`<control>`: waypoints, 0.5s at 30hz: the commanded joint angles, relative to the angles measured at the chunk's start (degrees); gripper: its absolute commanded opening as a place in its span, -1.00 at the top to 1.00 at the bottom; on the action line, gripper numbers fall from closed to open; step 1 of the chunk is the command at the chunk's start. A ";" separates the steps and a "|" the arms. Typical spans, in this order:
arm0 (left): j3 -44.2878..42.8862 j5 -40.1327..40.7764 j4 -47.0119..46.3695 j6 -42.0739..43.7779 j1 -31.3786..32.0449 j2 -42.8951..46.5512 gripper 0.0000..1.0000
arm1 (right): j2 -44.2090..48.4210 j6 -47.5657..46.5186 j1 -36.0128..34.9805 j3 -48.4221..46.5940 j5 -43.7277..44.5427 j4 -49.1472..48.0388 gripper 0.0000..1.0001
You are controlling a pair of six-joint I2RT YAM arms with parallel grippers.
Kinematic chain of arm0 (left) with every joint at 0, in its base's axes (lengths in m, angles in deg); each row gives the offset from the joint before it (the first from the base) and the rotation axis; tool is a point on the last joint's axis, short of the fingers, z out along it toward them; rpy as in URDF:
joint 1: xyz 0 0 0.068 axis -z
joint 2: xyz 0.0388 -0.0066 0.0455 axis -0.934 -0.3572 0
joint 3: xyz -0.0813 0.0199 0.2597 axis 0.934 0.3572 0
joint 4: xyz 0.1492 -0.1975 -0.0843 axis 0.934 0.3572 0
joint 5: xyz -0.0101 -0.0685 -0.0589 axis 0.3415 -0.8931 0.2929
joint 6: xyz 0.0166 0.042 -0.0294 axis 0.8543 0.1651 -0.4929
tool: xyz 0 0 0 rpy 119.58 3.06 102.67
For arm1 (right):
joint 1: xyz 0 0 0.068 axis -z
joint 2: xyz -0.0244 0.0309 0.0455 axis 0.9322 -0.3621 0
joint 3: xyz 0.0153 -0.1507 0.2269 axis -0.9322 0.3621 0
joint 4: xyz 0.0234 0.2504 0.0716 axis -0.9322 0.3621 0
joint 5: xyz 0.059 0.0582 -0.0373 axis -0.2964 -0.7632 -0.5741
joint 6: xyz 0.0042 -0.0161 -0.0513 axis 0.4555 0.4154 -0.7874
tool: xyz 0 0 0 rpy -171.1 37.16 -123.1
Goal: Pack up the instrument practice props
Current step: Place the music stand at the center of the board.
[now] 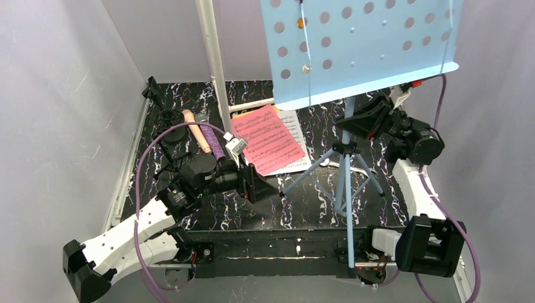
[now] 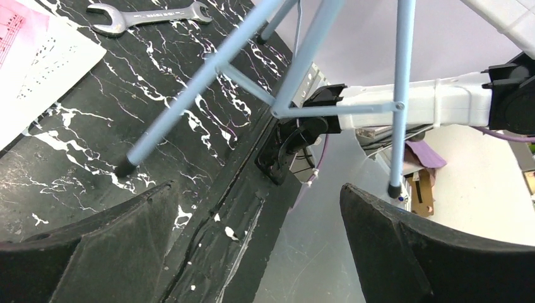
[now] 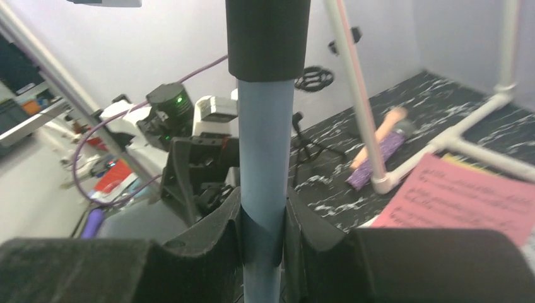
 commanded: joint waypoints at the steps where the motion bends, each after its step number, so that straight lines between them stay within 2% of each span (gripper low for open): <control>1: -1.53 2.77 -1.47 5.79 2.65 0.49 -0.96 | 5.74 -0.39 -4.40 1.63 10.20 -18.20 0.97; 4: -0.60 4.18 -4.00 11.85 5.74 1.35 -0.96 | 6.04 -3.15 -8.46 3.91 10.02 -18.18 0.97; 8: 2.00 2.84 -11.30 14.95 7.66 1.49 -0.96 | 4.95 -4.88 -11.62 2.87 9.24 -18.17 0.97; 15: 1.96 3.82 -22.07 20.02 11.65 -7.01 -0.96 | 4.35 -4.81 -12.92 1.61 11.22 -18.16 0.97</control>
